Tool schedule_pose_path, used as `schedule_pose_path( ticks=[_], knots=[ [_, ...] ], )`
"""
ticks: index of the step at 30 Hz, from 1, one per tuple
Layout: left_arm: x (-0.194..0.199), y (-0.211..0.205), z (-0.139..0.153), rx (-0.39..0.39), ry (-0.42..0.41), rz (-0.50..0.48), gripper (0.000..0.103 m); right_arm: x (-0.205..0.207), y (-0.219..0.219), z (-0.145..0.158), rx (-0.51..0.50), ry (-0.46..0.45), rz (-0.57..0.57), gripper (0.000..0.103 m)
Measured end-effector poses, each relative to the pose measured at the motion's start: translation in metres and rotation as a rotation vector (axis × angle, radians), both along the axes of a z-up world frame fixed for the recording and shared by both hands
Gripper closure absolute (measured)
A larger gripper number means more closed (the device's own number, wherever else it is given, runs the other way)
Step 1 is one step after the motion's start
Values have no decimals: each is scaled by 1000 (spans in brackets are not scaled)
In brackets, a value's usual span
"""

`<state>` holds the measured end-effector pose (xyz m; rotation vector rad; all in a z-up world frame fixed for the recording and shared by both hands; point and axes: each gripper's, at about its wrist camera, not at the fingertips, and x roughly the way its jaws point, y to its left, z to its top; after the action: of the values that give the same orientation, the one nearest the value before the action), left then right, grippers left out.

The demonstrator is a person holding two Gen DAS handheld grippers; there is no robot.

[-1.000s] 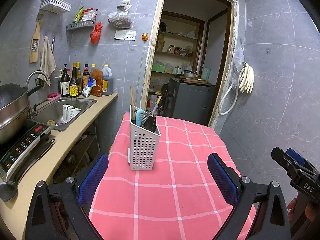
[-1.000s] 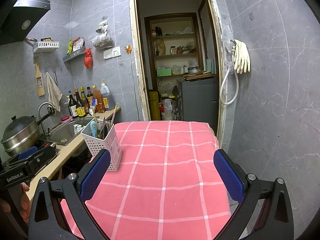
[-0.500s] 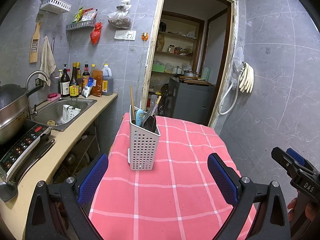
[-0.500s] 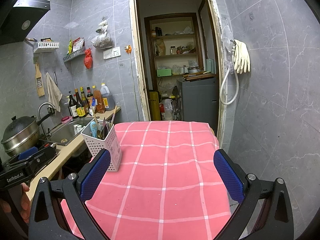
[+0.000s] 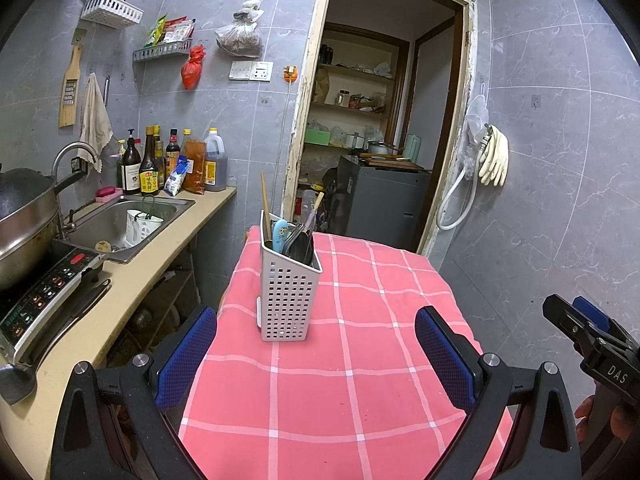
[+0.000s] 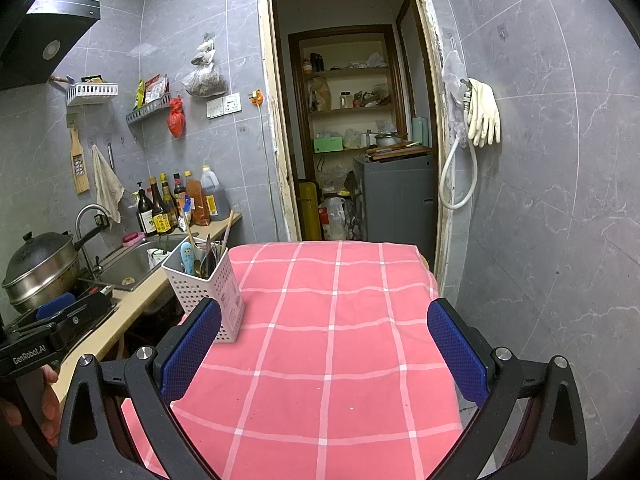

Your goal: Organize utensils

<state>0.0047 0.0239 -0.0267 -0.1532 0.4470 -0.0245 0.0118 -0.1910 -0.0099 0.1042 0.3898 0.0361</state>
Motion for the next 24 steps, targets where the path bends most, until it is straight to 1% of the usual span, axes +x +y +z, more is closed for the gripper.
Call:
schedule_pose_path(
  ticks=[24],
  knots=[
    [0,0,0,2,1,0,3,1,-2,0,2,2,-1,2]
  ],
)
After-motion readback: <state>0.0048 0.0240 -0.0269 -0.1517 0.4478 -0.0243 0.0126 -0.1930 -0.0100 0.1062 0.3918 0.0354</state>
